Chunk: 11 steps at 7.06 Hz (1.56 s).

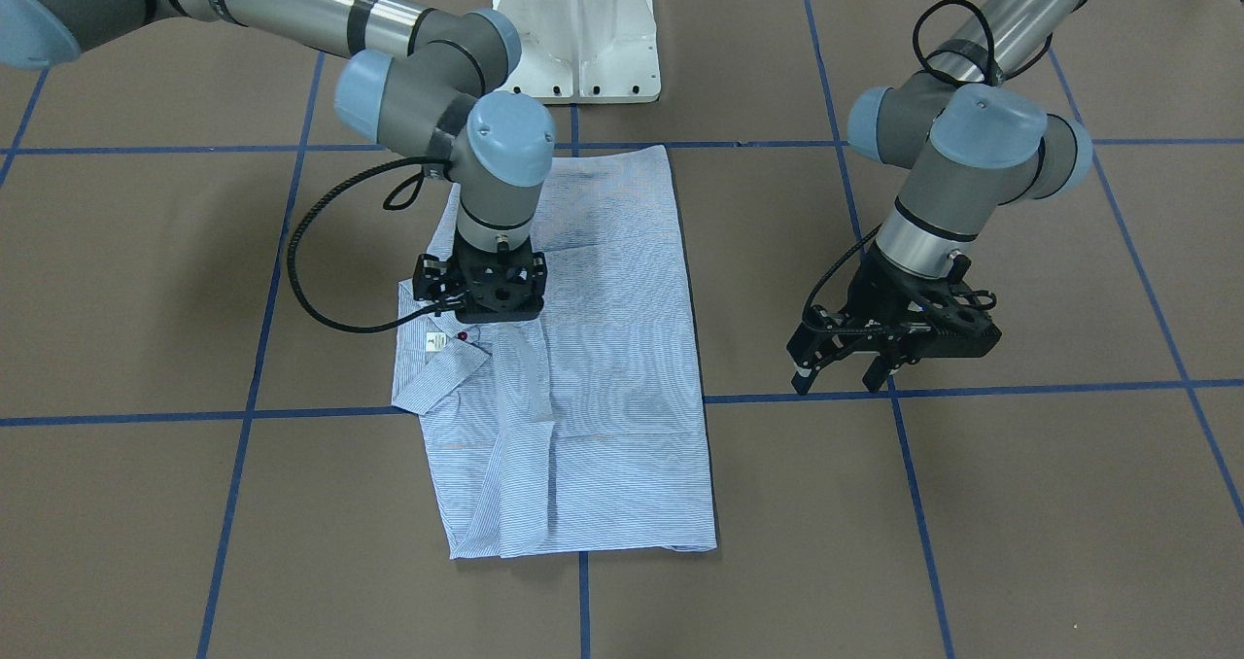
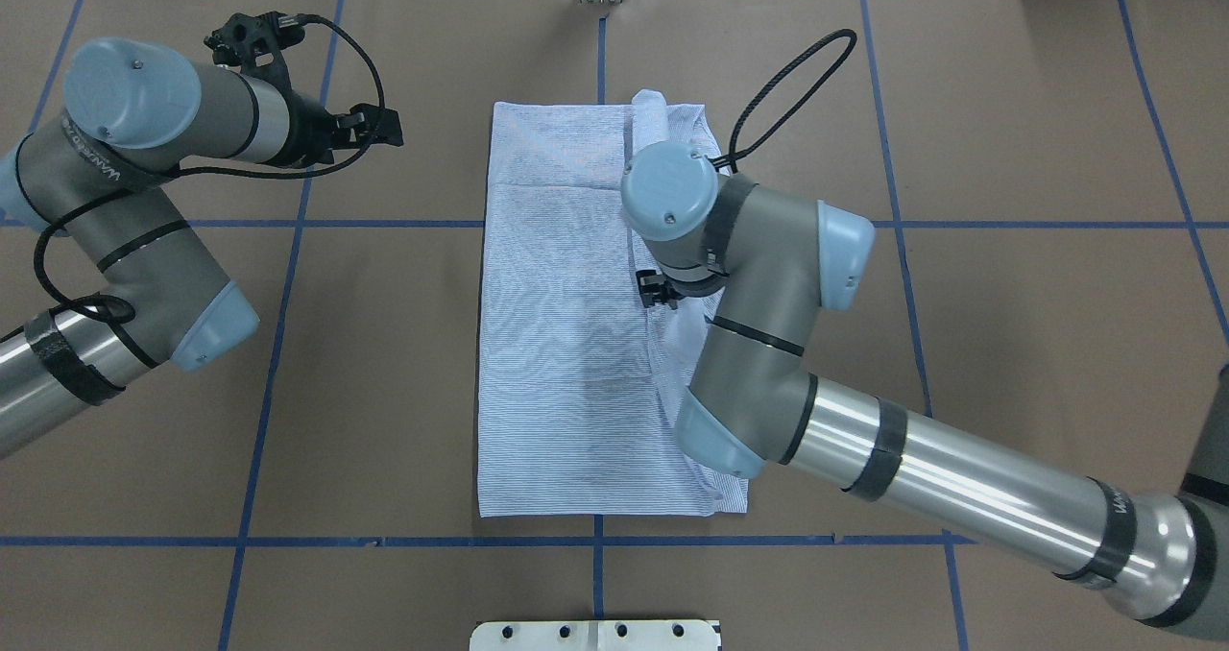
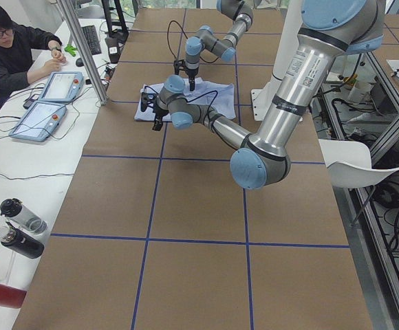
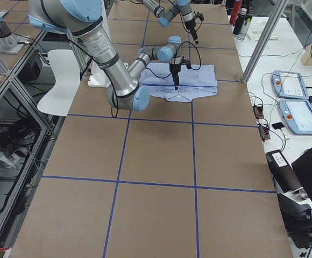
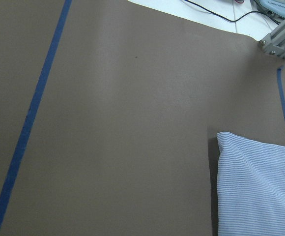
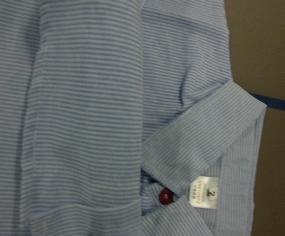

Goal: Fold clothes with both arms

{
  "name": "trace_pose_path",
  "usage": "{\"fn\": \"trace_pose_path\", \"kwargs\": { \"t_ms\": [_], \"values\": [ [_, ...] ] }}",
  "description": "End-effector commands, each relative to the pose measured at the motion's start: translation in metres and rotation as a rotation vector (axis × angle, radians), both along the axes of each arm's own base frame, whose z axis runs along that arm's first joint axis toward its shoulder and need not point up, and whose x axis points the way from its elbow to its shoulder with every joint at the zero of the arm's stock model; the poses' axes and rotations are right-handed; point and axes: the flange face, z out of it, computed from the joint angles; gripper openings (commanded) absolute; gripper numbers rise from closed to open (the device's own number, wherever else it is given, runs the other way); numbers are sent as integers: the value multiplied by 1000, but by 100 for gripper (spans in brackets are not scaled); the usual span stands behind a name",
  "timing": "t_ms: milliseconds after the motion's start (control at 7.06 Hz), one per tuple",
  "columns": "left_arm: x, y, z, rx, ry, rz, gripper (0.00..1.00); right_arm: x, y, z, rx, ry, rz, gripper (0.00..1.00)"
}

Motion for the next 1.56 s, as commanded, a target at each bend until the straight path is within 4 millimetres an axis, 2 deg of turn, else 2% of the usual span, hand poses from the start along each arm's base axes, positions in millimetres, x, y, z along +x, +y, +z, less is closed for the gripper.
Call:
{"fn": "trace_pose_path", "kwargs": {
  "t_ms": [0, 142, 283, 425, 567, 850, 1275, 1417],
  "values": [
    [0, 0, -3, 3, 4, -1, 100, 34, 4, 39, -11, 30, -3, 100],
    [-1, 1, -7, 7, 9, -1, 100, 53, -7, 21, 16, -3, -9, 100],
    [0, 2, -7, 4, 13, 12, 100, 63, -9, -2, 28, -60, -11, 100],
    [0, 3, -6, 2, 13, 20, 100, 56, -12, -31, 70, -113, -9, 100],
    [0, 3, -6, 1, 14, 19, 100, 34, 11, -37, 93, -138, -51, 100],
    [0, 3, -3, 0, 10, 20, 100, 6, 42, -40, 120, -132, -104, 100],
    [0, 4, -1, -1, 9, 20, 100, -16, 53, -23, 117, -93, -164, 100],
    [0, 4, -1, -1, 9, 20, 100, -20, 50, -20, 115, -83, -165, 100]
  ]
}}
